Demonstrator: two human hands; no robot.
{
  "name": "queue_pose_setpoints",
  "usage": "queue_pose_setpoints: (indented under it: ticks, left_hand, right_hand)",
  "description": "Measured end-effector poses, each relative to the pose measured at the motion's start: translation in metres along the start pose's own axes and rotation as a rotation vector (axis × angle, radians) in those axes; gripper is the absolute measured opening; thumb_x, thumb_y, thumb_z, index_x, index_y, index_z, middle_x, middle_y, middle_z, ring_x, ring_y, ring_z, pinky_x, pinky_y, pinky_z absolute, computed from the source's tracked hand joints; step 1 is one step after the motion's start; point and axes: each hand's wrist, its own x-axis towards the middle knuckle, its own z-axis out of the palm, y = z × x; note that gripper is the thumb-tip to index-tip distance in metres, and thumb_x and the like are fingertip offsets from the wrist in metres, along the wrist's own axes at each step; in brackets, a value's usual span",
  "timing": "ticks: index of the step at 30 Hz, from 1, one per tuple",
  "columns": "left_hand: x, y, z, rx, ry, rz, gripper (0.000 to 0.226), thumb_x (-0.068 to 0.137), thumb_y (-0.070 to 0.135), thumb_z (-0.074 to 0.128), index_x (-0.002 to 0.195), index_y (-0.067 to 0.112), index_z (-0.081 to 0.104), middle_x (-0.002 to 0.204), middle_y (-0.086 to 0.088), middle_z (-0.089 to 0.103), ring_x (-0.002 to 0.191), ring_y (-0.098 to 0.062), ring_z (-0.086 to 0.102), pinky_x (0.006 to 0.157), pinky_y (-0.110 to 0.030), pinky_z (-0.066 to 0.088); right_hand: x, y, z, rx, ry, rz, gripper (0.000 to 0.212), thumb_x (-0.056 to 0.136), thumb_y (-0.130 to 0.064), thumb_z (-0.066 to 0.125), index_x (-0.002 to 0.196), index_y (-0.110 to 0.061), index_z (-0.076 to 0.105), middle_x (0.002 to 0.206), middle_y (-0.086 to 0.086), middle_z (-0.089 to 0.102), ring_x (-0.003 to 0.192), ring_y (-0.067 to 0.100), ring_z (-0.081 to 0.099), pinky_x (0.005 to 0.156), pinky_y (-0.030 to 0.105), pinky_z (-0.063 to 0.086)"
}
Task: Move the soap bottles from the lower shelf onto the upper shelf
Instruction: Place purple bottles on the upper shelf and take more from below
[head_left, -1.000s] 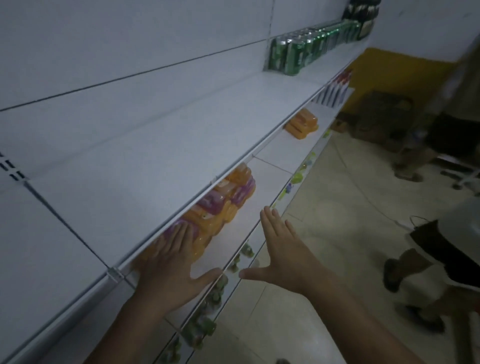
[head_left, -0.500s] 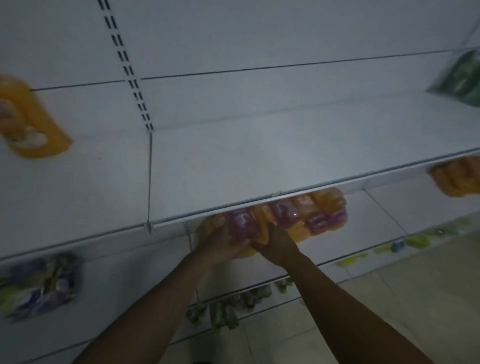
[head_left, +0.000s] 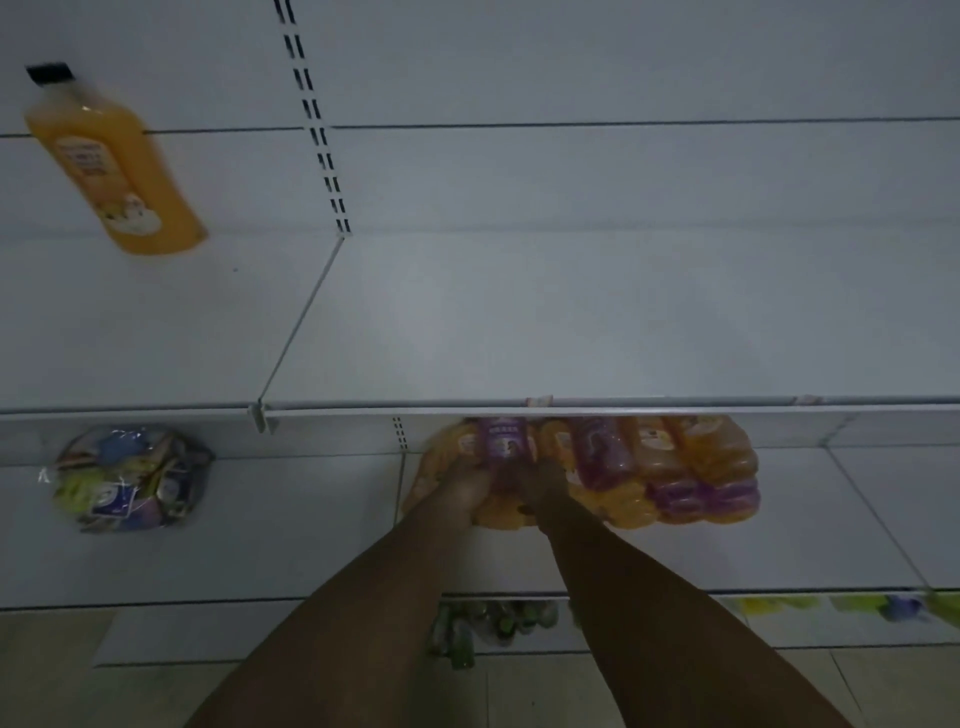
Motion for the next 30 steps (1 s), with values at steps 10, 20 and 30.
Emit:
queue_pose_setpoints:
  ticks: [10,20,30]
  left_hand:
    - [-0.021,0.011,-0.009,-0.163,0.236,0.137,0.023,0.094,0.013,0.073,0.117,0.013,0.071,0.113,-0.004,0.068,0.108,-0.031,0.066,0.098,-0.040,0.055]
    - [-0.093,-0.028,-0.060,-0.328,-0.059,0.233,0.029,0.087,0.002,0.077,0.114,0.007,0.073,0.133,-0.020,0.067,0.112,-0.035,0.071,0.090,-0.046,0.061]
    - [-0.240,-0.110,-0.152,-0.320,0.235,0.357,0.042,0.082,0.016,0.085,0.122,0.016,0.074,0.116,-0.018,0.075,0.106,-0.039,0.072,0.088,-0.050,0.061]
  right_hand:
    - [0.016,0.014,0.011,0.097,0.058,-0.105,0.034,0.094,-0.039,0.073,0.106,-0.007,0.070,0.082,0.004,0.071,0.073,0.020,0.066,0.051,0.028,0.052]
    - [-0.082,0.023,-0.003,-0.019,-0.040,-0.407,0.009,0.102,-0.015,0.059,0.111,-0.016,0.060,0.090,0.001,0.067,0.065,0.020,0.063,0.048,0.022,0.053]
    - [-0.163,0.057,0.078,-0.111,-0.443,-0.575,0.042,0.082,-0.036,0.079,0.118,-0.025,0.063,0.111,0.007,0.064,0.083,0.017,0.072,0.065,0.032,0.061]
